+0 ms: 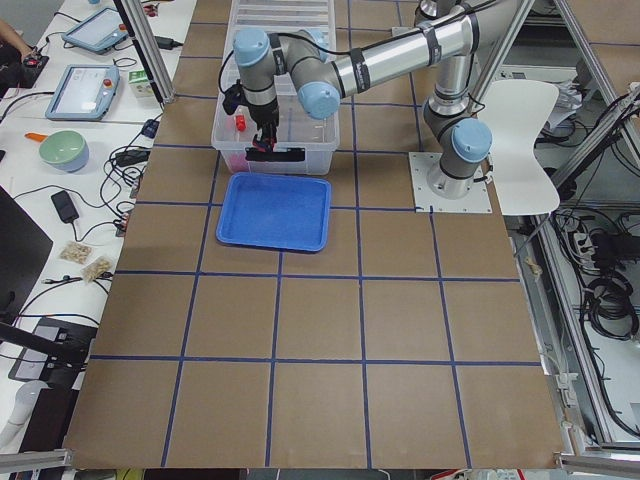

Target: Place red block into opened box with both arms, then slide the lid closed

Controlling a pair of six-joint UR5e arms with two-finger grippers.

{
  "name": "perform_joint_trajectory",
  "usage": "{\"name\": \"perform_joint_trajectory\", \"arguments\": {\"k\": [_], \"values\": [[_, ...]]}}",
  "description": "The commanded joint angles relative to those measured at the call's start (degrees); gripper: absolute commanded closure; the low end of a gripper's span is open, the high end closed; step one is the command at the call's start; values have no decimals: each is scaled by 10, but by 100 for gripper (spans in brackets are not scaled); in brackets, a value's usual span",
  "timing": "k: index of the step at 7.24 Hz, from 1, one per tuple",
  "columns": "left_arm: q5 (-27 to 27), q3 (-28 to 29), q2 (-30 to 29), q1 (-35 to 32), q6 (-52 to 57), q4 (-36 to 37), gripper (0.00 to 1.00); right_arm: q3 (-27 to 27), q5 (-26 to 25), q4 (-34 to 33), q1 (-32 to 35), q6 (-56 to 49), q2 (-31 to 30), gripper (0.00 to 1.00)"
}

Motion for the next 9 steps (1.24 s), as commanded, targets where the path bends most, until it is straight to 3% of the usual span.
{"name": "perform_joint_trajectory", "arguments": {"k": [1,5,9], "values": [[-1,-13,15,-79,-127,-5,100,1,1,0,0,0,2,0],[-2,-126,5,-91,-143,107,100,1,-1,-1,0,0,6,0],[-8,-192,-14,-84,-153,165,100,2,-8,34,4,1,-69,0]]}}
